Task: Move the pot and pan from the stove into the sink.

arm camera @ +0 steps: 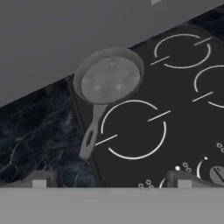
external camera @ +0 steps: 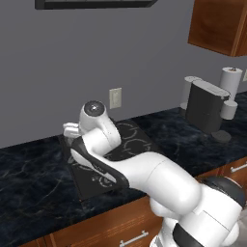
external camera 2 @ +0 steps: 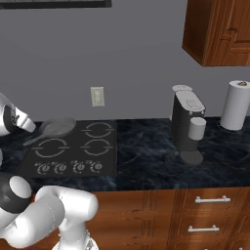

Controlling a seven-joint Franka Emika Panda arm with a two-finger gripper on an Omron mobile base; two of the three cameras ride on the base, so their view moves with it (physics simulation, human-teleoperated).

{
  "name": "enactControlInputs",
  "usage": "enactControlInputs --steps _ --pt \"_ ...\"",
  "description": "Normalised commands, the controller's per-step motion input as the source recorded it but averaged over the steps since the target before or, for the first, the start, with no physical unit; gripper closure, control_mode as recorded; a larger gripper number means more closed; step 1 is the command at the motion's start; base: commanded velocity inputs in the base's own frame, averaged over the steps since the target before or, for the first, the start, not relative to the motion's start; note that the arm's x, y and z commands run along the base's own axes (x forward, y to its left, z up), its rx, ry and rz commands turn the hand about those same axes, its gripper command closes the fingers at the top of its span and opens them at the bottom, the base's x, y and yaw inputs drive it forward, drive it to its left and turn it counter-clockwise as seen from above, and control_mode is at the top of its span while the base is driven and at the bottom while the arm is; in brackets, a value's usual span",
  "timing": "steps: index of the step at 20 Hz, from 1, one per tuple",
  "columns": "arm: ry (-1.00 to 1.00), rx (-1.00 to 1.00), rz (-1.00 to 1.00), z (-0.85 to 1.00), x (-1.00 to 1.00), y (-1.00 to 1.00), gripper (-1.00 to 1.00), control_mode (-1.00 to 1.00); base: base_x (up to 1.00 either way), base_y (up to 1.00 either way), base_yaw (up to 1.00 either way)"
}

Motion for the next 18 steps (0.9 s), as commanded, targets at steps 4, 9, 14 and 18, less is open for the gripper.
enactControlInputs --steps 4,9,14,18 --pt "0.09 0.06 0.00 0.00 0.09 0.00 -1.00 -1.00 0.00 0.00 0.00" --pt "0.00 0.00 0.00 -0.01 0.00 0.00 -1.00 -1.00 0.00 0.00 0.00" --pt "0.00 0.00 0.00 -0.13 0.00 0.03 -1.00 -1.00 0.00 0.00 0.00" --pt "0.00 0.00 0.00 -0.18 0.05 0.07 -1.00 -1.00 0.00 0.00 0.00"
